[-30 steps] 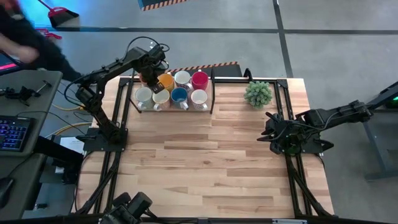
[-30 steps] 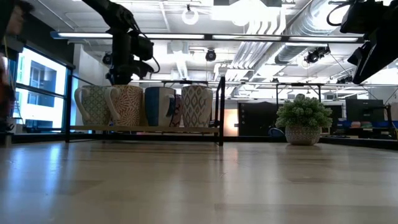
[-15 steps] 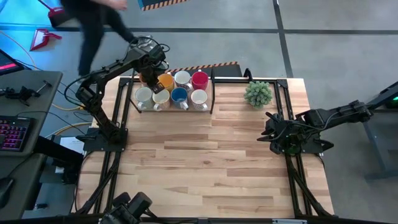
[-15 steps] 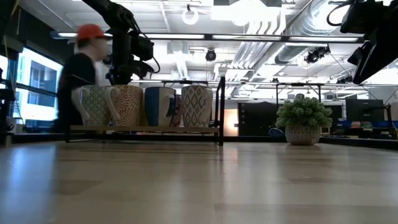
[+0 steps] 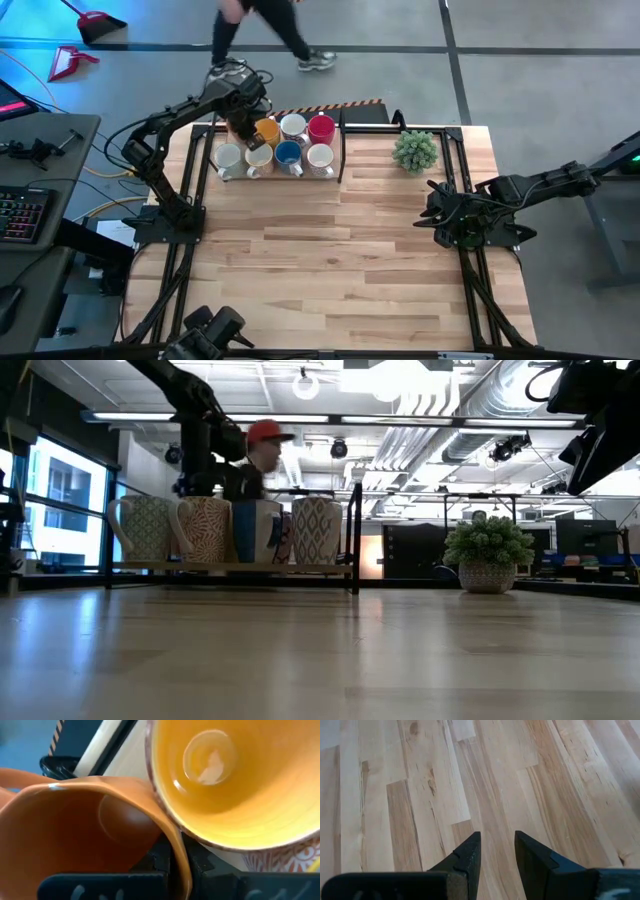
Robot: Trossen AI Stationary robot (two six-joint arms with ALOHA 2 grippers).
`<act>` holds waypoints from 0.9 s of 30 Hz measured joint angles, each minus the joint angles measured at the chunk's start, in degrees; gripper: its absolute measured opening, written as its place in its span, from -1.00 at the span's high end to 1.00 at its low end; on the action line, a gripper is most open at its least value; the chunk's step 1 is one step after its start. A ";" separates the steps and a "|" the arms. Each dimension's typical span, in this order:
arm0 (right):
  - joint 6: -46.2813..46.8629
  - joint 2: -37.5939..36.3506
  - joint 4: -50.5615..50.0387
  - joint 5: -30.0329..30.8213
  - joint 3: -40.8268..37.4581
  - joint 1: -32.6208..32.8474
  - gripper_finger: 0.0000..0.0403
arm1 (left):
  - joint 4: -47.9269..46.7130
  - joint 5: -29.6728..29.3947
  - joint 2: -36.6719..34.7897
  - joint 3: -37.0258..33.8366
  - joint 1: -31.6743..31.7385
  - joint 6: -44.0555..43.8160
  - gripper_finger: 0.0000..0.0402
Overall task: Place coffee mugs
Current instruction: Put the orange mug on the shelf
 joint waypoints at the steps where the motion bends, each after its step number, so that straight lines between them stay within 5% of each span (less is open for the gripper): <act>1: 0.00 0.01 0.02 0.00 0.00 0.01 0.51 | 0.13 0.06 0.00 0.22 0.00 0.00 0.97; 27: 0.24 0.01 0.00 -0.02 0.00 0.00 0.51 | -2.12 1.99 0.00 0.38 0.02 -0.63 0.96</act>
